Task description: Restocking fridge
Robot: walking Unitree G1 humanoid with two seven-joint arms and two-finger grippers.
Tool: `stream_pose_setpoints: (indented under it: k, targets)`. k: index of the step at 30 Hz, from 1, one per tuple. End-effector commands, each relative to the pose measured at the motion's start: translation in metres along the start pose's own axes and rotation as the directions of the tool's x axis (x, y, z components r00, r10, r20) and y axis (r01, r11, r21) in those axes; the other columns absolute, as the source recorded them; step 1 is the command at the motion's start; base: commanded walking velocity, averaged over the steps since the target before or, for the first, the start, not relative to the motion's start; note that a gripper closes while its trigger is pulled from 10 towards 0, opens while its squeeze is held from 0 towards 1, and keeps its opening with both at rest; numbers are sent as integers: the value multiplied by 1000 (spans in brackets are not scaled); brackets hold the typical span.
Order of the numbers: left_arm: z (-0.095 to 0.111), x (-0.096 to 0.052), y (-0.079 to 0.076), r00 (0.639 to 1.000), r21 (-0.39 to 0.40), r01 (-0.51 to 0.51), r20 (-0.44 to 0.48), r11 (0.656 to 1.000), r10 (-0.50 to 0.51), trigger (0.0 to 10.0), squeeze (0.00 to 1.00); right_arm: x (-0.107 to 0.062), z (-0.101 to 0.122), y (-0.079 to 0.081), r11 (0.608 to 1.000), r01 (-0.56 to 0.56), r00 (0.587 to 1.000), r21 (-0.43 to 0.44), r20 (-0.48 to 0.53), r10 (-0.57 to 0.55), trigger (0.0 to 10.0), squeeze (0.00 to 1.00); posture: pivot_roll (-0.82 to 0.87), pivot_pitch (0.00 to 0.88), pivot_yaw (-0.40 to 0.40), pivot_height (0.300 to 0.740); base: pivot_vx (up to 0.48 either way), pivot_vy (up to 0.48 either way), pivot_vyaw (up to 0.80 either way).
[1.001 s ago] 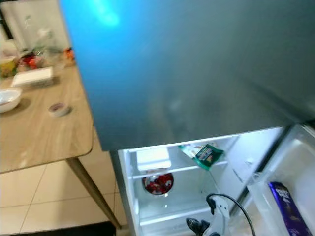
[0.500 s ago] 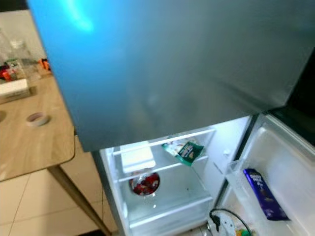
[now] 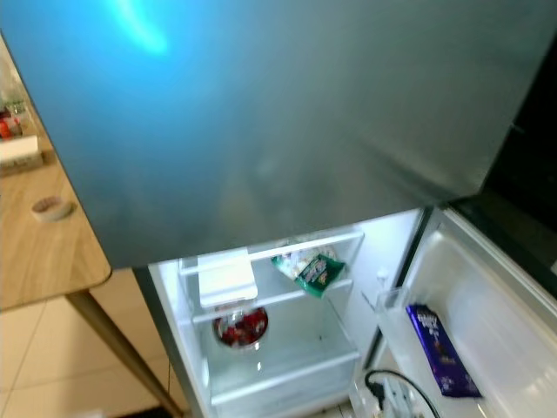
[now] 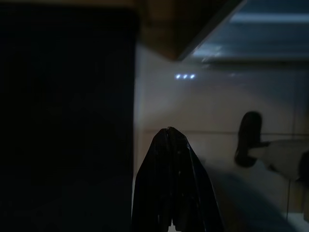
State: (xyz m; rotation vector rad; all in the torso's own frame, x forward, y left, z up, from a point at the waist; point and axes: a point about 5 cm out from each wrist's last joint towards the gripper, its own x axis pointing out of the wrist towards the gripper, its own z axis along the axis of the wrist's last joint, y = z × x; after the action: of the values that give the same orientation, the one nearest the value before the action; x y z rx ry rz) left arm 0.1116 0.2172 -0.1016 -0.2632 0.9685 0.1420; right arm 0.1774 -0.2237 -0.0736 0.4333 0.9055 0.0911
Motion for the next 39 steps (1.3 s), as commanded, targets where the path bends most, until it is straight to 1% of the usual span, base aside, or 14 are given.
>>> stream_pose_setpoints:
  k: [1, 2, 4, 11, 18, 20, 24, 27, 32, 39]
  targets:
    - [5, 2, -2, 1000, -5, 0, 10, 1000, 0, 10000, 0, -1, -4, -1, 1000, 5, 1000, -27, -22, -5, 10000, 0, -65, 0, 39, 740, 0, 0, 0]
    - [4, 2, -2, 1000, -3, -1, 7, 1000, 1, 10000, 0, -1, -6, -1, 999, 7, 999, -50, -38, -9, 10000, 0, -65, 0, 39, 740, 0, 0, 0]
    - [3, 2, -3, 1000, -10, 0, 6, 1000, 0, 10000, 0, -2, -8, -2, 997, 13, 998, -70, -53, -17, 10000, 0, -65, 0, 39, 740, 0, 0, 0]
    - [1, 2, -5, 1000, -5, 1, -7, 1000, -1, 10000, 0, -2, -11, -3, 996, 24, 997, -85, -66, -29, 10000, 0, -66, 0, 34, 740, -37, 0, 0]
    - [-2, 2, -5, 1000, -10, -1, -17, 1000, 0, 10000, 0, -3, -16, -5, 991, 46, 993, -129, -99, -59, 10000, 0, -66, 0, 34, 740, -355, 0, 0]
    - [-3, 2, -6, 1000, -10, -2, -25, 1000, 2, 10000, 0, -5, -22, -8, 984, 73, 988, -161, -124, -94, 10000, 0, -66, 0, 34, 740, -371, 0, 0]
    - [-6, 1, -7, 999, -10, -3, -36, 1000, 3, 10000, 0, -8, -29, -12, 977, 99, 980, -189, -154, -129, 10000, 0, -68, 0, 28, 740, -377, 0, 0]
    - [-9, 1, -7, 999, -12, -4, -44, 1000, 3, 10000, 0, -11, -38, -14, 971, 102, 972, -214, -188, -144, 10000, 0, -69, 0, 26, 740, -389, 0, 0]
    - [-10, 0, -7, 999, -14, -5, -48, 1000, 4, 10000, 0, -13, -46, -15, 965, 90, 964, -247, -221, -146, 10000, 0, -69, 0, 23, 740, -392, 0, 0]
    - [-10, 0, -7, 999, -11, -4, -48, 1000, 3, 10000, 0, -14, -49, -16, 960, 88, 960, -265, -236, -153, 10000, 0, -69, 0, 23, 740, -406, 0, 0]
